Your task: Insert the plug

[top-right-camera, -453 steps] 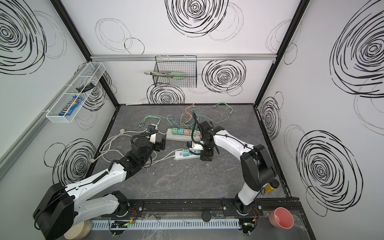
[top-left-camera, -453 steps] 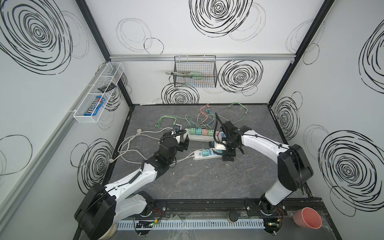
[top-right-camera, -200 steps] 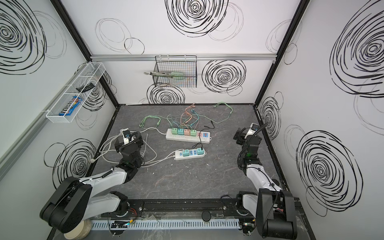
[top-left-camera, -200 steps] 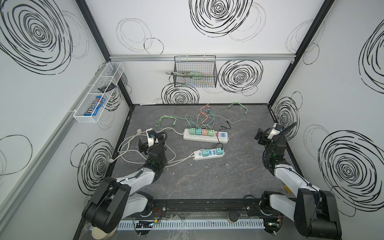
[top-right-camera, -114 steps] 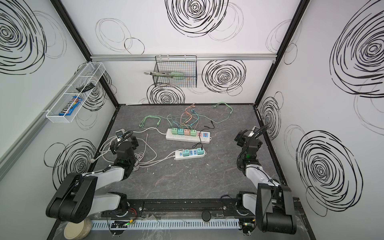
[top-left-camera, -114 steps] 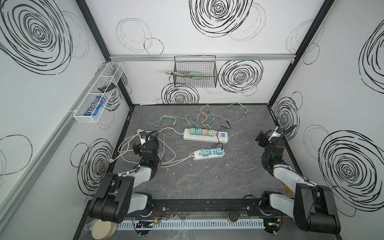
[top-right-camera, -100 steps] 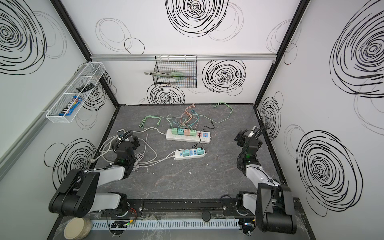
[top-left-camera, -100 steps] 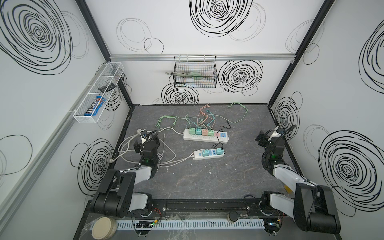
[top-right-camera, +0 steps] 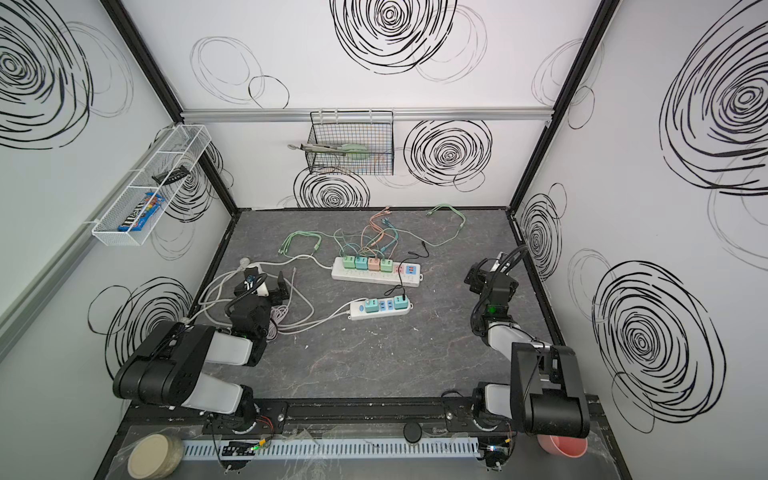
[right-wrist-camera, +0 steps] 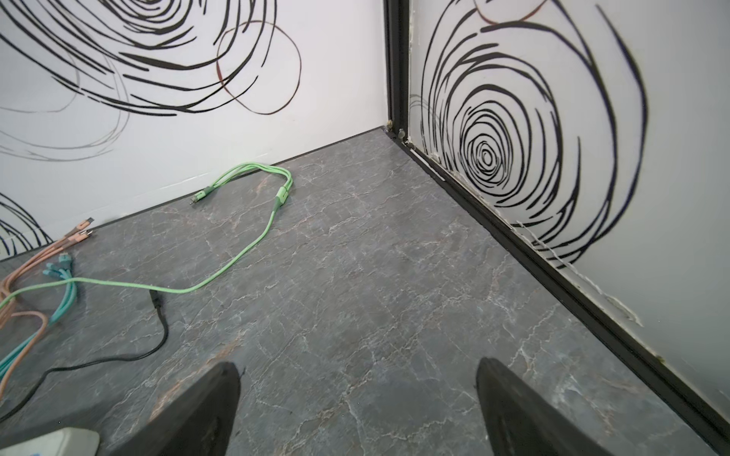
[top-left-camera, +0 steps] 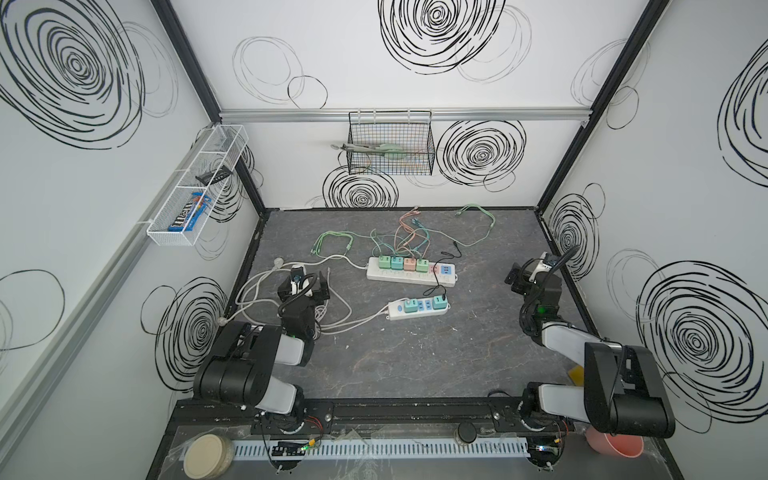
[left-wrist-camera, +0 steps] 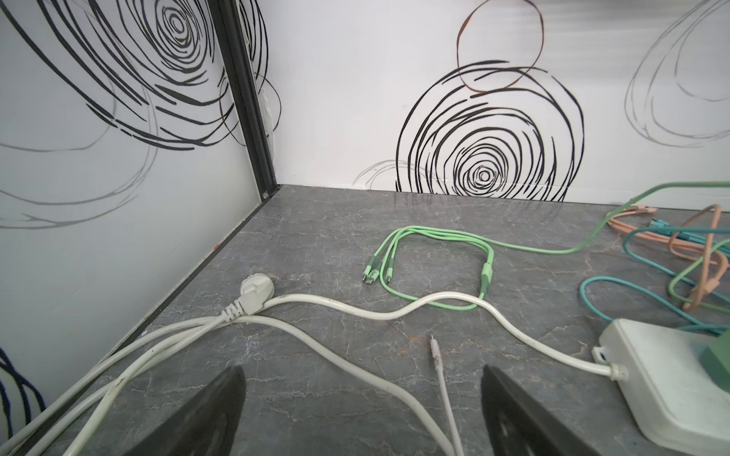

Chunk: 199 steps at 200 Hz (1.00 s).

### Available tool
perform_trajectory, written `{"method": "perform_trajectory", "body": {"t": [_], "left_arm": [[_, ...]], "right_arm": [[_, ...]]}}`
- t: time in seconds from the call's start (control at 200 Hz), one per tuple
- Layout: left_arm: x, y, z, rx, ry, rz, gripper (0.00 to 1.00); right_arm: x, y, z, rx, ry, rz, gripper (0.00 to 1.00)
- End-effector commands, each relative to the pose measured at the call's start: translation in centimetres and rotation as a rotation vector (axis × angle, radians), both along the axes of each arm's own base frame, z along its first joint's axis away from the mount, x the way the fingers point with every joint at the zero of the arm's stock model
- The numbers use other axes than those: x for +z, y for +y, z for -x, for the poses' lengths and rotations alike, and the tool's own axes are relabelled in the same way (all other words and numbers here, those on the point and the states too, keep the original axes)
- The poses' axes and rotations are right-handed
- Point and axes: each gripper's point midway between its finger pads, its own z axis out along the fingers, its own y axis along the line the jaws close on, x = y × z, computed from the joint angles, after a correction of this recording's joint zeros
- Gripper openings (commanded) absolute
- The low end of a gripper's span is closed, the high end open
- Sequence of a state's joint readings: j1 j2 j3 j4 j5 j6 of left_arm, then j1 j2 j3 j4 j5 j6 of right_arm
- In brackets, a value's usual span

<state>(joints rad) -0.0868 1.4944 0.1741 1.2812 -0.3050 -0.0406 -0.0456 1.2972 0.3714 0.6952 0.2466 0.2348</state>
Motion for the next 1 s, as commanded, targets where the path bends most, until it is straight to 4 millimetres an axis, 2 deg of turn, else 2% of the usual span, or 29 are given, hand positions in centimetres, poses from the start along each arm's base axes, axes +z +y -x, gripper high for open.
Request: {"method": "perform_trajectory", "body": {"t": [0.0, 0.115, 0.245, 0.355, 0.385, 0.495, 0.595, 0.655, 0.775, 0.916, 0.991], "left_arm": [[2.8, 0.3, 0.0, 0.015, -0.121, 0.014, 0.96], [2.8, 0.2, 0.0, 0.015, -0.123, 0.014, 0.96], [2.8, 0.2, 0.0, 0.014, -0.124, 0.015, 0.96], [2.8, 0.2, 0.1, 0.014, -0.124, 0.015, 0.96], [2.9, 0.2, 0.1, 0.014, -0.126, 0.015, 0.96], [2.9, 0.2, 0.1, 0.013, -0.125, 0.015, 0.96], [2.9, 0.2, 0.1, 0.013, -0.125, 0.015, 0.96], [2.9, 0.2, 0.1, 0.014, -0.125, 0.015, 0.96], [2.9, 0.2, 0.1, 0.014, -0.127, 0.016, 0.96], [2.9, 0.2, 0.1, 0.014, -0.126, 0.016, 0.96], [2.9, 0.2, 0.1, 0.014, -0.127, 0.017, 0.96]], "right_arm": [[3.4, 1.1, -0.7, 0.040, -0.112, 0.073, 0.97], [5.0, 2.1, 0.6, 0.075, -0.226, 0.126, 0.97], [5.5, 3.2, 0.2, 0.146, -0.250, 0.165, 0.97], [6.2, 2.6, 0.2, 0.108, -0.284, 0.181, 0.97], [6.0, 2.2, 0.1, 0.084, -0.262, 0.175, 0.97], [3.5, 0.5, 0.3, -0.008, -0.092, 0.146, 0.97], [4.7, 0.9, 1.5, 0.026, -0.193, 0.154, 0.97], [5.2, 0.8, 1.3, 0.039, -0.224, 0.133, 0.97], [3.3, 1.0, -0.2, 0.050, -0.097, 0.095, 0.97], [0.8, 1.5, 1.0, 0.060, -0.093, 0.083, 0.97], [0.4, 2.2, 1.4, 0.105, -0.163, 0.085, 0.97]]}}
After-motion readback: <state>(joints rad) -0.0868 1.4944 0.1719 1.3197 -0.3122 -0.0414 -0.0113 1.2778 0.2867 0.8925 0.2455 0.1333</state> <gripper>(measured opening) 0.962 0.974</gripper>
